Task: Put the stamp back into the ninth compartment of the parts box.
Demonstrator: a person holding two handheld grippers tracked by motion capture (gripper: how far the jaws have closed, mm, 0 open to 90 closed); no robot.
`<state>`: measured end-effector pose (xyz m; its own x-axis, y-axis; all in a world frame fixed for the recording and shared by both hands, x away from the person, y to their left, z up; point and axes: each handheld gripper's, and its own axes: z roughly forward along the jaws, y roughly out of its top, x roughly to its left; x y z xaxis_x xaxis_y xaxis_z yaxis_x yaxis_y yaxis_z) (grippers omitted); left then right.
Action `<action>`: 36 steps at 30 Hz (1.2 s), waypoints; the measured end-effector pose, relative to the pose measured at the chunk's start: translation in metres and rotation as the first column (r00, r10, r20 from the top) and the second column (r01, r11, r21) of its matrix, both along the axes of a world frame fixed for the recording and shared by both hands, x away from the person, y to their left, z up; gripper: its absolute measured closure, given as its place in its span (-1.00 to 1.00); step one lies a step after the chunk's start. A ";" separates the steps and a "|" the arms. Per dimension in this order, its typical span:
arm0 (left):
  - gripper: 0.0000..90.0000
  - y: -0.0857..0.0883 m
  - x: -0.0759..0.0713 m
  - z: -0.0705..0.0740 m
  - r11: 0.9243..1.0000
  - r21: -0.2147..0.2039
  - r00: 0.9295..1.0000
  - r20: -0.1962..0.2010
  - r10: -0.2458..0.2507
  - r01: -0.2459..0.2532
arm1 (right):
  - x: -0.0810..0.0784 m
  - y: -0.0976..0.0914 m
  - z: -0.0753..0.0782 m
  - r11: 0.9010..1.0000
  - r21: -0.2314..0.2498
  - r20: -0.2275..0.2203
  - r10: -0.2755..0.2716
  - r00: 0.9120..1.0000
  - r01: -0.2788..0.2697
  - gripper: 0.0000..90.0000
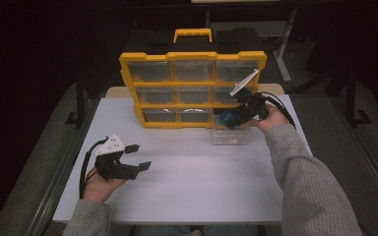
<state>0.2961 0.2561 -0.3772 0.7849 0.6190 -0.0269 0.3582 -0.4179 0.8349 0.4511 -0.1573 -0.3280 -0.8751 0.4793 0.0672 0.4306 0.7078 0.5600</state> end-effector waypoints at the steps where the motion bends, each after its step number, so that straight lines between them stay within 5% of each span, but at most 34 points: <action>1: -0.46 0.000 0.000 0.000 1.000 0.001 1.000 0.000 -0.001 0.001 | 0.000 0.000 0.000 1.000 -0.003 0.002 0.001 1.000 -0.001 -0.12; 36: -0.46 0.000 0.000 0.000 1.000 0.000 1.000 -0.004 0.002 -0.002 | 0.007 -0.001 -0.011 0.999 0.007 -0.042 -0.031 0.999 0.031 -0.14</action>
<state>0.2958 0.2565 -0.3772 0.7836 0.6205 -0.0302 0.3624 -0.4171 0.8335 0.4583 -0.1578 -0.3394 -0.8561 0.5056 0.1076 0.4758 0.6894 0.5462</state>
